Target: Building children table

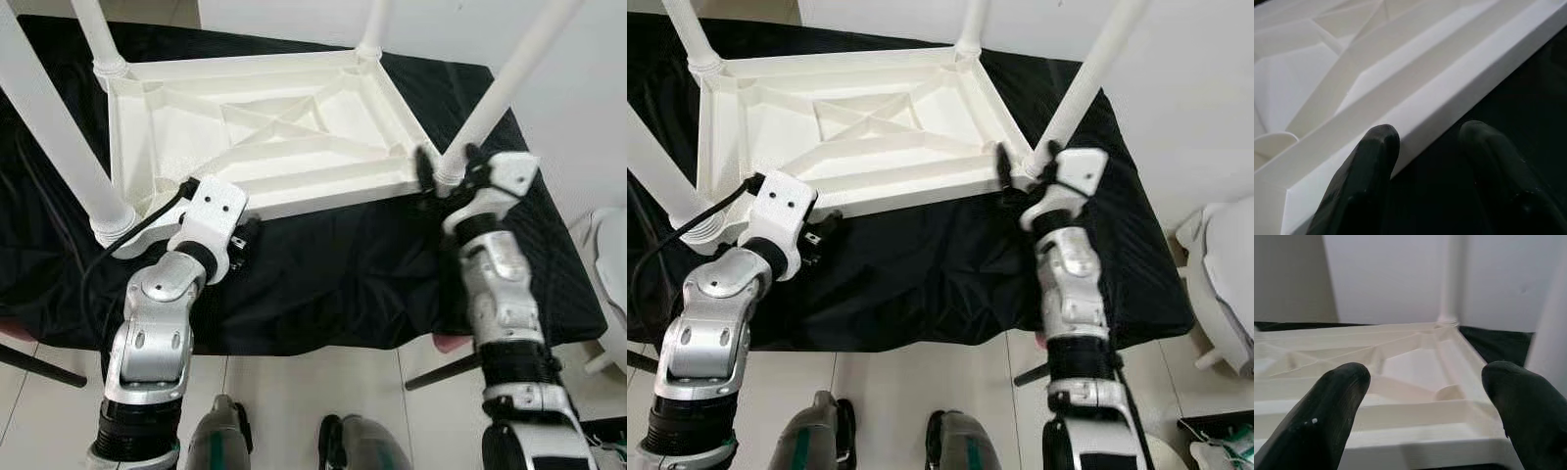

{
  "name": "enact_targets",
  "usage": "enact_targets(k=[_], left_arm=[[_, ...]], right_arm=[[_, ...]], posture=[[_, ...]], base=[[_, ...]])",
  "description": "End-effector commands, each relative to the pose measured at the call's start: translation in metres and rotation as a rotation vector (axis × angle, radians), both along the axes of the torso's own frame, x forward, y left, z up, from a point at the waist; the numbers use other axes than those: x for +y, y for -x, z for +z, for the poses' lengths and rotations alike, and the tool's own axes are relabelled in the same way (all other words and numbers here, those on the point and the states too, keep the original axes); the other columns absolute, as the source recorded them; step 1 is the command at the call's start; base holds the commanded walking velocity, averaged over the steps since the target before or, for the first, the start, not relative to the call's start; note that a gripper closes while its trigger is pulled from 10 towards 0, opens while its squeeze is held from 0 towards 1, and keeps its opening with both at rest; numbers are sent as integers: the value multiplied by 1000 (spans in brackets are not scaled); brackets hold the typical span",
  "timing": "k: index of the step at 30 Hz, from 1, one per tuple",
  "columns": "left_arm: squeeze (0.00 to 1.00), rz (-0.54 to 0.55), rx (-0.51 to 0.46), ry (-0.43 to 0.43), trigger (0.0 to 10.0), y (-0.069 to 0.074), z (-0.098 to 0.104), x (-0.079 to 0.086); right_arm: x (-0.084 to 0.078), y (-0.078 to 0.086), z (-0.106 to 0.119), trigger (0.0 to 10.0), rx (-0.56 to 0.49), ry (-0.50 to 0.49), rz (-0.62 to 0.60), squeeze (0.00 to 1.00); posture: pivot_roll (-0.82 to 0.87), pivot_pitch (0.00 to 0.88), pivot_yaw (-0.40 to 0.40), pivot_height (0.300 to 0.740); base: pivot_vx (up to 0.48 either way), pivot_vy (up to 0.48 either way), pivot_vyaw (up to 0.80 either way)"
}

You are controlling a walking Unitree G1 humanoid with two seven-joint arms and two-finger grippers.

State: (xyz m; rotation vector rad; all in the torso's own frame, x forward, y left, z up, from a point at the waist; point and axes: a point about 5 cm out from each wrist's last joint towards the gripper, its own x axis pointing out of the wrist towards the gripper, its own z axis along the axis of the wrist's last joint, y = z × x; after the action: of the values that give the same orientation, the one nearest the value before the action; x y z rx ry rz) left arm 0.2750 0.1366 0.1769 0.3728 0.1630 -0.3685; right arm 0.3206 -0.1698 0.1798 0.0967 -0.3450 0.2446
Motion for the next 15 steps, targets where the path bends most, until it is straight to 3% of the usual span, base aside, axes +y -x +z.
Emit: enact_targets(k=[1, 7, 8, 14, 15], left_arm=[[0, 145, -36, -59, 10000, -5, -4, 9], [0, 173, -38, -68, 10000, -11, -3, 16], [1000, 176, -38, -61, 10000, -13, -3, 17], [1000, 151, -38, -87, 10000, -18, -4, 13], [255, 146, -45, -126, 10000, -22, -5, 10]], right_arm=[[4, 7, -1, 10000, 1, -11, 36, 0], [13, 18, -8, 10000, 25, -26, 73, 0], [17, 22, -10, 10000, 34, -33, 85, 0], [28, 34, -16, 10000, 59, -44, 125, 0], [33, 37, -17, 10000, 63, -45, 146, 0]], posture=[[-9, 92, -65, 740], [-18, 87, -56, 740], [-21, 83, -52, 740], [-26, 76, -46, 740], [-25, 70, -46, 740]], base=[[0, 0, 0], [0, 0, 0], [0, 0, 0], [0, 0, 0], [0, 0, 0]])
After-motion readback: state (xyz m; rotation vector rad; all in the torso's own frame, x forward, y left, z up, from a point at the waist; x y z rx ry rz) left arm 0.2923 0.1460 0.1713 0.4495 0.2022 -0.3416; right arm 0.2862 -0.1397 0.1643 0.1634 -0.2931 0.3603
